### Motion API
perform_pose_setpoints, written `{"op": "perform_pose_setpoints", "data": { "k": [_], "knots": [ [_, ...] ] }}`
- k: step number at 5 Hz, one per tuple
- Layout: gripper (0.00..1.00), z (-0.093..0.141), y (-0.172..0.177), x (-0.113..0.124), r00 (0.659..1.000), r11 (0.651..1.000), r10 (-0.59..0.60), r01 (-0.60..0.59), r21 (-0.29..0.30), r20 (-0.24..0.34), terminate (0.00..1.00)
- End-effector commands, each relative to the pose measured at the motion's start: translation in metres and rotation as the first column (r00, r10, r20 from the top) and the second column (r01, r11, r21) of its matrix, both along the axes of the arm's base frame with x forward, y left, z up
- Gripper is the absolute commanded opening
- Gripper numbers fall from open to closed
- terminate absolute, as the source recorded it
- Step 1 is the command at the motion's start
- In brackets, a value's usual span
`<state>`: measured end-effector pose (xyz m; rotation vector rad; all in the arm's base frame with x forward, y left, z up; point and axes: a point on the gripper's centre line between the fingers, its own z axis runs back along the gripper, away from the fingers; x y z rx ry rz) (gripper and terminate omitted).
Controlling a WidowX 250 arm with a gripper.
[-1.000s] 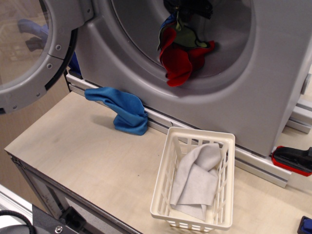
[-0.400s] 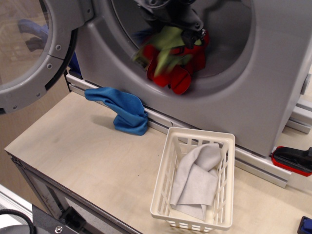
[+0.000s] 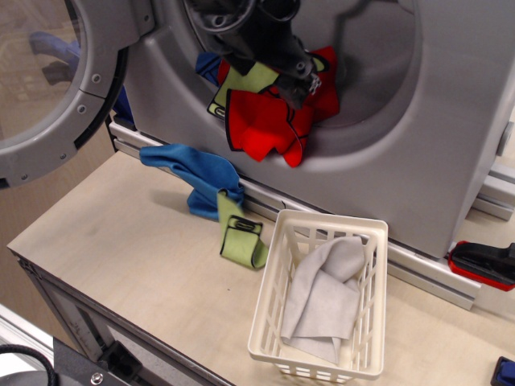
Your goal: Put clothes in laundry machine
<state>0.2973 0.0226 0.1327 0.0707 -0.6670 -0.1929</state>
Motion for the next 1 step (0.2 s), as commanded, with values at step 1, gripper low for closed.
{"op": "perform_pose_setpoints", "data": {
  "k": [1],
  "knots": [
    [1.00, 0.0104, 0.0076, -0.0075, 0.999, 1.000, 0.000, 0.000, 0.006, 0.034, 1.00]
  ]
}}
